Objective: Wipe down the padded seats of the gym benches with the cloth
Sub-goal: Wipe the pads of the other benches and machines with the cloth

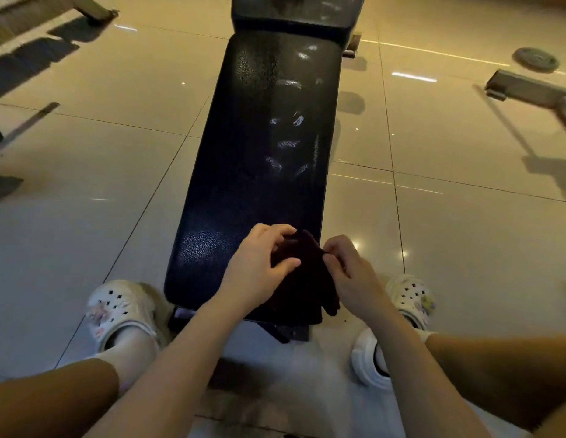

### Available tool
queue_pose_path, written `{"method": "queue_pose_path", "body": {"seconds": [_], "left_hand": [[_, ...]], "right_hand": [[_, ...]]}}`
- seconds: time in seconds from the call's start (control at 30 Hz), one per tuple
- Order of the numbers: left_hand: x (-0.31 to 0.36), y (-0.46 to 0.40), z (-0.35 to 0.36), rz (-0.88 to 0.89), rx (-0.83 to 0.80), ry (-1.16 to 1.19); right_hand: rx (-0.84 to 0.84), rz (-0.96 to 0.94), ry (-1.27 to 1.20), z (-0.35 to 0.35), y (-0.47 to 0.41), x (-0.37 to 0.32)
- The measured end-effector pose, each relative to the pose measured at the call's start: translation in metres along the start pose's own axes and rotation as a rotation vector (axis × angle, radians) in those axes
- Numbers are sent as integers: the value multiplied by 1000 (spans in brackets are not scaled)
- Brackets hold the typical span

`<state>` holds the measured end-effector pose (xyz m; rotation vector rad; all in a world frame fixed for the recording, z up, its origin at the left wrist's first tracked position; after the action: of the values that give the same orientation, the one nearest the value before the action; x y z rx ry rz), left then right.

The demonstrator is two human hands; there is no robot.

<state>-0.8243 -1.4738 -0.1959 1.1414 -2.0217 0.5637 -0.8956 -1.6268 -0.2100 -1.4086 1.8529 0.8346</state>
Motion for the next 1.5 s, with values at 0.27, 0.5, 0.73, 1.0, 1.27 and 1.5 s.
{"method": "queue_pose_path", "body": {"seconds": [0.27,0.5,0.73,1.0,1.27,1.5], "left_hand": [[34,25,-8,-26,-464,445],[35,38,-45,56,-243,247],[29,75,-50,185,-165,-204],[-16,82,-86,-20,-133,-182],[-42,-5,-62,22,45,-252],[-126,6,-47,-242,351,-306]], "right_hand": [[-217,-126,-142,-27,37,-58],[-319,-59,-129,-36,54,-69],[-457,109,525,0,56,-16],[-446,92,184,11,46,-23],[-190,152,543,-11,-27,-11],[-20,-385,757,111,-28,-12]]}}
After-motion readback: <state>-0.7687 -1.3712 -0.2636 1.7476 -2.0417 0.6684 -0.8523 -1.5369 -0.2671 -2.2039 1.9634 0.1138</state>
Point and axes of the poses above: each hand's wrist, its own y-axis away from the middle knuckle, its own z-axis out of the palm, x = y × z, the point moved 5 cm from there along -y, towards the middle knuckle
